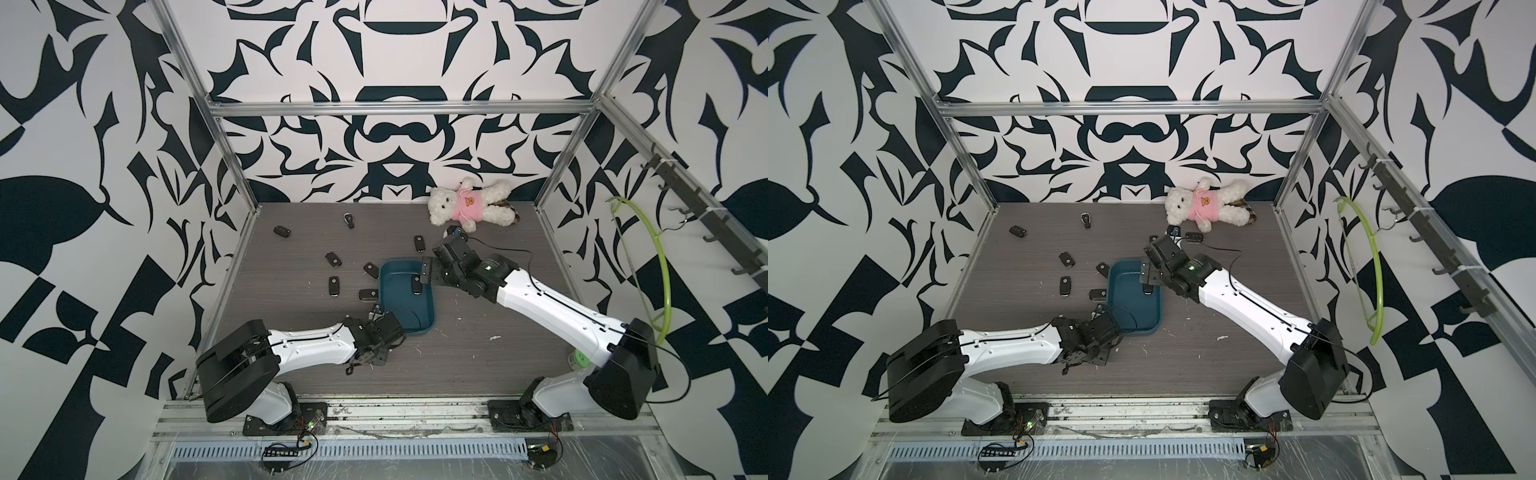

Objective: Place the car key into the storage box
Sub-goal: Pick up the car key from the center of the board, then place the car key in the storage box.

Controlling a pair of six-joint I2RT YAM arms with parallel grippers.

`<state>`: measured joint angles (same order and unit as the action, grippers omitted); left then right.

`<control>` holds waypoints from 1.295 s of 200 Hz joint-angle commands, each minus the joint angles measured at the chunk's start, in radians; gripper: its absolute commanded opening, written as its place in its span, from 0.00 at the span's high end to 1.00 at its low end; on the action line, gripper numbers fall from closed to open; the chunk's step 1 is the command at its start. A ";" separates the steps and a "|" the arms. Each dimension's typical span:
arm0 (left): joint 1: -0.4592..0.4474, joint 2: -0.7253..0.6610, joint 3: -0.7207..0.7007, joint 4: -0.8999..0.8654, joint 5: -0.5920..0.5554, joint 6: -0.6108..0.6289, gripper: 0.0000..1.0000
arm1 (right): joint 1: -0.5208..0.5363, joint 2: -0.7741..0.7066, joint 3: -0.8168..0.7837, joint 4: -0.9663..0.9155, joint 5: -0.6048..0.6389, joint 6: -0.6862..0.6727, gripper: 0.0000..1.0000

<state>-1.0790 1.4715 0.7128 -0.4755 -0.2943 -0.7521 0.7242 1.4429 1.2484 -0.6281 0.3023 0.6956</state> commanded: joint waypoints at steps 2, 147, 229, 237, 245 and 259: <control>0.002 -0.024 -0.023 -0.068 -0.002 -0.022 0.76 | 0.006 -0.009 0.048 0.008 0.009 -0.018 0.01; 0.088 -0.151 0.352 -0.353 -0.093 -0.009 0.73 | 0.001 -0.043 0.001 0.059 -0.004 -0.059 0.01; 0.229 0.161 0.679 -0.304 0.031 0.027 0.73 | -0.083 -0.180 -0.143 0.131 -0.170 -0.117 0.00; 0.234 0.195 0.712 -0.309 0.032 0.028 0.73 | -0.088 -0.189 -0.156 0.140 -0.177 -0.134 0.00; 0.236 0.228 0.743 -0.315 0.033 0.026 0.73 | -0.094 -0.200 -0.176 0.161 -0.187 -0.172 0.01; 0.244 0.287 0.792 -0.320 0.038 0.023 0.73 | -0.101 -0.216 -0.205 0.169 -0.188 -0.191 0.00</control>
<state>-0.8471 1.6836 1.4261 -0.7784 -0.2832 -0.7353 0.6315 1.2663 1.0798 -0.5129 0.1486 0.5735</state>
